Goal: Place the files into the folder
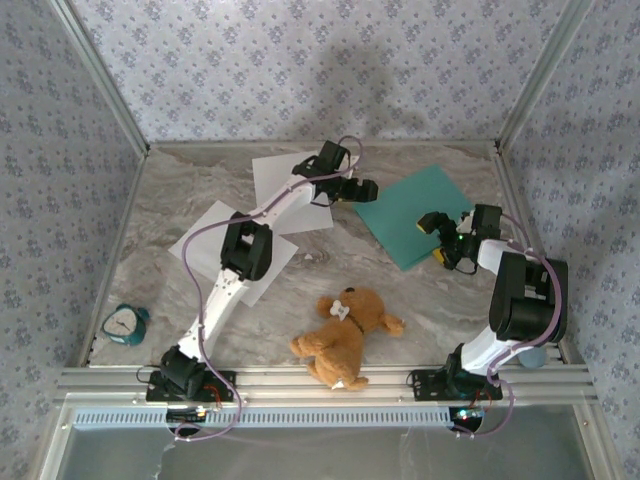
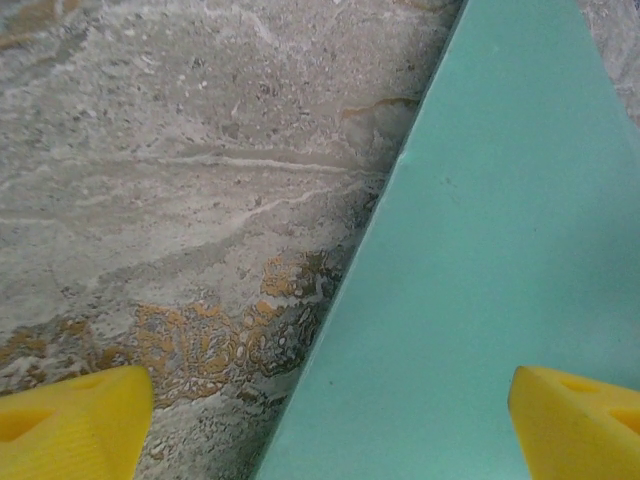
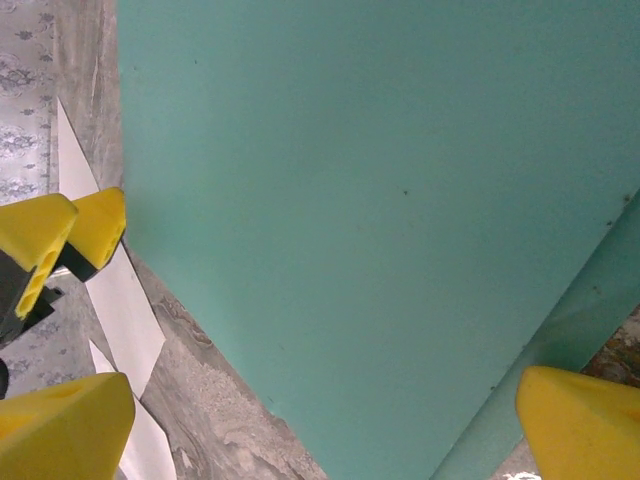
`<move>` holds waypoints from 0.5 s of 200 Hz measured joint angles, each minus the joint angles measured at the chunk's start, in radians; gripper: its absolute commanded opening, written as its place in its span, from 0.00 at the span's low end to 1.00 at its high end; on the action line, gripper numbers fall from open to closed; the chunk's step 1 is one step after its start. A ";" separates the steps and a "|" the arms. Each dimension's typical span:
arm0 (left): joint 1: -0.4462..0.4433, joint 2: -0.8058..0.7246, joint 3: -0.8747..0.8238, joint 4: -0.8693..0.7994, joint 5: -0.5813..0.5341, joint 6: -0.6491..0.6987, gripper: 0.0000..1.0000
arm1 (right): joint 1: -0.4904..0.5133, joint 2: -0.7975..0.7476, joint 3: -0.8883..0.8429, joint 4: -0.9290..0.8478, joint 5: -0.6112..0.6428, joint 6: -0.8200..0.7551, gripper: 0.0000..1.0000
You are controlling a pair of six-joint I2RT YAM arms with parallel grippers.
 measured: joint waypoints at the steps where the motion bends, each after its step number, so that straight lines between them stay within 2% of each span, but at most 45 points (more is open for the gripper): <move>1: 0.000 0.001 0.000 0.000 0.001 -0.001 0.91 | 0.000 0.000 0.000 0.000 0.000 0.000 1.00; 100: -0.015 0.019 0.020 0.011 0.071 -0.021 0.87 | 0.006 0.005 0.023 -0.026 0.000 0.054 1.00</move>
